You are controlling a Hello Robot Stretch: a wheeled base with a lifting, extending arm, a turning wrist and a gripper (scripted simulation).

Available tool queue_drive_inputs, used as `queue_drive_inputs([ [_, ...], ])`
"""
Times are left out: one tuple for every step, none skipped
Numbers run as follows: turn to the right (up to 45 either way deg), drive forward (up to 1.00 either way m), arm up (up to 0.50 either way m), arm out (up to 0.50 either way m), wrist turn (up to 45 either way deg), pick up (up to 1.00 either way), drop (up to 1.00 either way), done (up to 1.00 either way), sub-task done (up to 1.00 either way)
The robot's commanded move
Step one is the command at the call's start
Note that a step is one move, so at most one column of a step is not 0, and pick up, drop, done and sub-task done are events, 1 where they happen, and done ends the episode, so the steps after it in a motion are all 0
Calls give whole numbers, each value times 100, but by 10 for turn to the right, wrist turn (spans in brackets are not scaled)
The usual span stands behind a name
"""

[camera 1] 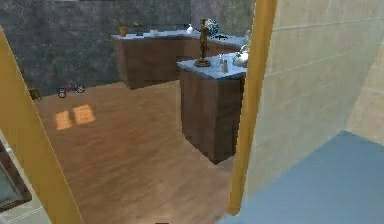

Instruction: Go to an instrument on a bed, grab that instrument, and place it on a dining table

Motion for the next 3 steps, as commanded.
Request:
queue_drive_inputs([
  [450, 0, 0, 0, 0, 0, 0, 0, 0],
  [90, 0, 0, 0, 0, 0, 0, 0, 0],
  [0, 0, 0, 48, 0, 0, 0, 0, 0],
])
